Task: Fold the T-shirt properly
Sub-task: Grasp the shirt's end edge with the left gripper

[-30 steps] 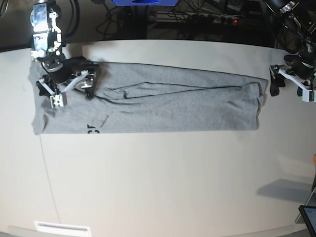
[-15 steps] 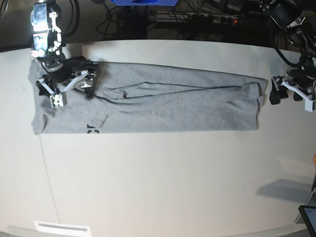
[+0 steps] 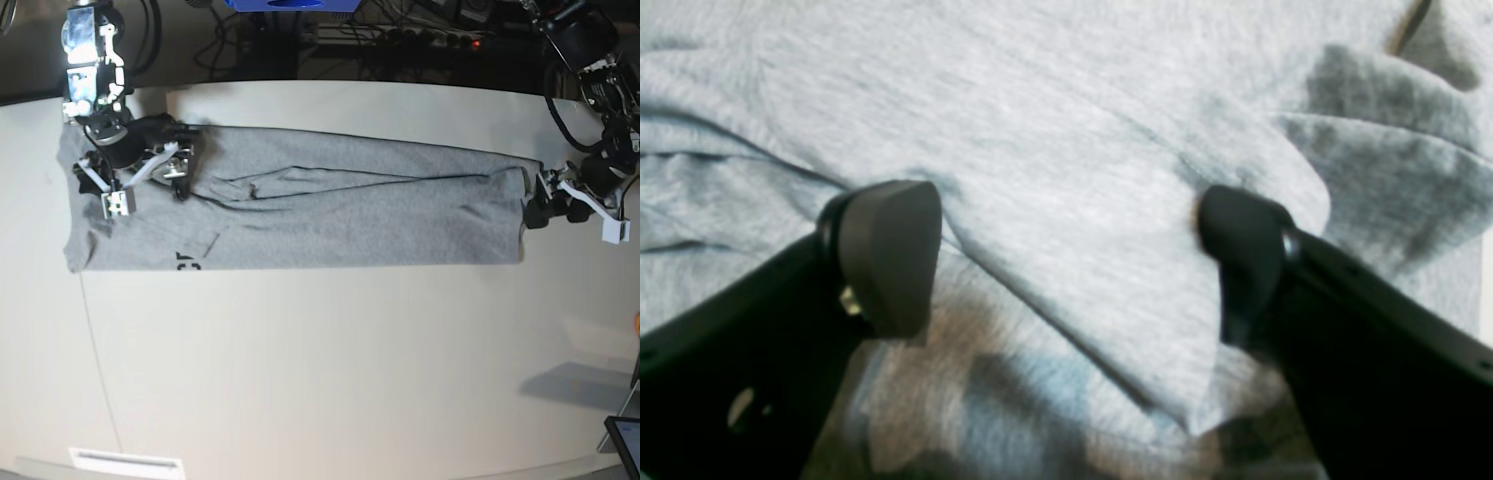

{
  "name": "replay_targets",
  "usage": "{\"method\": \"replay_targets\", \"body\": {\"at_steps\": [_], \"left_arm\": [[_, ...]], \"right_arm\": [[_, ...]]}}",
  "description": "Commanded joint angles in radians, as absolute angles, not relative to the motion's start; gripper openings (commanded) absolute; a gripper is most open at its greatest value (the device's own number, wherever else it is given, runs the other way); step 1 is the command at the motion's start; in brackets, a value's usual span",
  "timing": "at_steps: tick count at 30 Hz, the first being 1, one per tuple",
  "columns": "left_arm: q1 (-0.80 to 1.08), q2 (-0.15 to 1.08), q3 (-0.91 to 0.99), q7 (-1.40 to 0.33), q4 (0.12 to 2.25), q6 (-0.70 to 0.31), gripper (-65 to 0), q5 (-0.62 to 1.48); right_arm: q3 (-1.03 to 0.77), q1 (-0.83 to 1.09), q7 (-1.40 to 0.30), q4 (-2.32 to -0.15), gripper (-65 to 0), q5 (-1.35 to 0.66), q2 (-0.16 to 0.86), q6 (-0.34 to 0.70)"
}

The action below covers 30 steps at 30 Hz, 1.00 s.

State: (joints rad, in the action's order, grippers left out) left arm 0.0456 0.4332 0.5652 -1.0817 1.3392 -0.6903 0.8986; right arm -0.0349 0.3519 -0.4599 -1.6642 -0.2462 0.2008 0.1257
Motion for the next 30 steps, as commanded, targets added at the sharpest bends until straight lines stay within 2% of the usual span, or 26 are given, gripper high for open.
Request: {"method": "replay_targets", "body": {"at_steps": [1,9,14,18,25,27,30], "left_arm": [[0.024,0.456,0.558,-1.059,1.345,-0.698,-0.8,0.924],[0.001,0.453,0.538,-1.056,1.185,-0.698,-0.8,0.923],[0.013,0.452,0.533,-1.056,1.181,-0.698,-1.0,0.923],[0.013,0.45,0.453,-1.053,1.184,-0.698,-1.0,0.914],[0.005,0.377,0.438,-1.017,1.184,-0.698,-1.2,0.768],[0.005,0.363,0.438,-1.017,1.184,-0.698,-5.4,0.734],[0.004,0.352,0.435,-1.017,1.184,-0.698,-16.3,0.711]], "right_arm": [[-0.033,0.38,-0.599,-1.644,-6.1,-0.249,0.206,0.108],[-0.033,0.38,-0.599,-1.644,-6.1,-0.249,0.208,0.108],[-0.033,0.378,-0.599,-1.644,-6.1,-0.249,0.205,0.108],[-0.033,0.378,-0.599,-1.644,-6.1,-0.249,0.205,0.108],[-0.035,0.38,-0.599,-1.644,-6.1,-0.249,0.206,0.108],[-0.035,0.38,-0.599,-1.644,-6.1,-0.249,0.206,0.108],[-0.035,0.38,-0.599,-1.644,-6.1,-0.249,0.206,0.108]]}}
